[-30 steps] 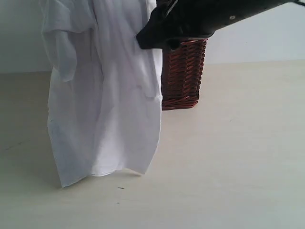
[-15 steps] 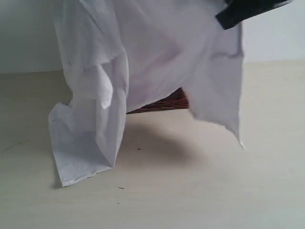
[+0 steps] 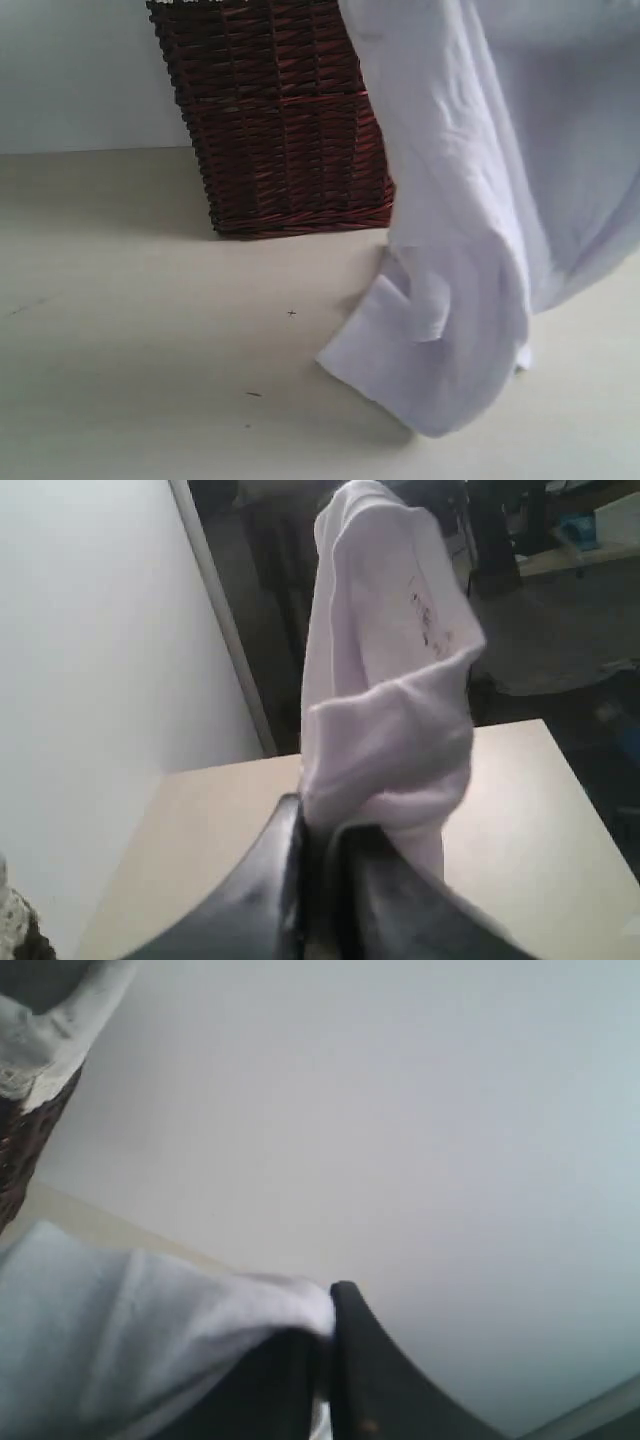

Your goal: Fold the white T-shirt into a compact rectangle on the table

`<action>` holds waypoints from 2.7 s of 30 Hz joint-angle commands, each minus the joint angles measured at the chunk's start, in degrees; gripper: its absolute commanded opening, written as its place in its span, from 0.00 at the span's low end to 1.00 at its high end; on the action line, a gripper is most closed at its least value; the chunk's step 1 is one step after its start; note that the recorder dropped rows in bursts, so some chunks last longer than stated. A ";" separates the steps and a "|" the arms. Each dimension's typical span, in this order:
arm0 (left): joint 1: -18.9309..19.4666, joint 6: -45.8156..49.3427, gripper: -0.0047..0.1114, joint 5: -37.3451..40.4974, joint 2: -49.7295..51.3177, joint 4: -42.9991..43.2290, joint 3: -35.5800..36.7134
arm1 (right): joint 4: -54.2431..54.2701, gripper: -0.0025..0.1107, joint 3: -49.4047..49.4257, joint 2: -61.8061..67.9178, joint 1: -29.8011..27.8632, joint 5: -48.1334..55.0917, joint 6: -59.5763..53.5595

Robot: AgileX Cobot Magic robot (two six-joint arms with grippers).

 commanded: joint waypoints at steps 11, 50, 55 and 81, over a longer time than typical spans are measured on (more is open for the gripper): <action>-2.39 4.85 0.04 -0.36 0.85 -8.81 -4.58 | -8.39 0.02 -17.58 -1.09 -0.12 11.89 -4.53; 11.84 -11.93 0.04 -14.45 4.52 -1.28 -10.44 | 43.85 0.02 -10.87 -2.74 -0.01 18.32 -19.24; 15.14 -10.77 0.04 -14.45 6.81 -1.28 -8.92 | 59.30 0.02 -1.41 -4.36 -0.01 18.32 -23.35; 32.48 -16.71 0.57 -5.95 17.13 -1.28 -8.57 | 92.10 0.02 14.49 36.13 30.73 -13.31 -49.12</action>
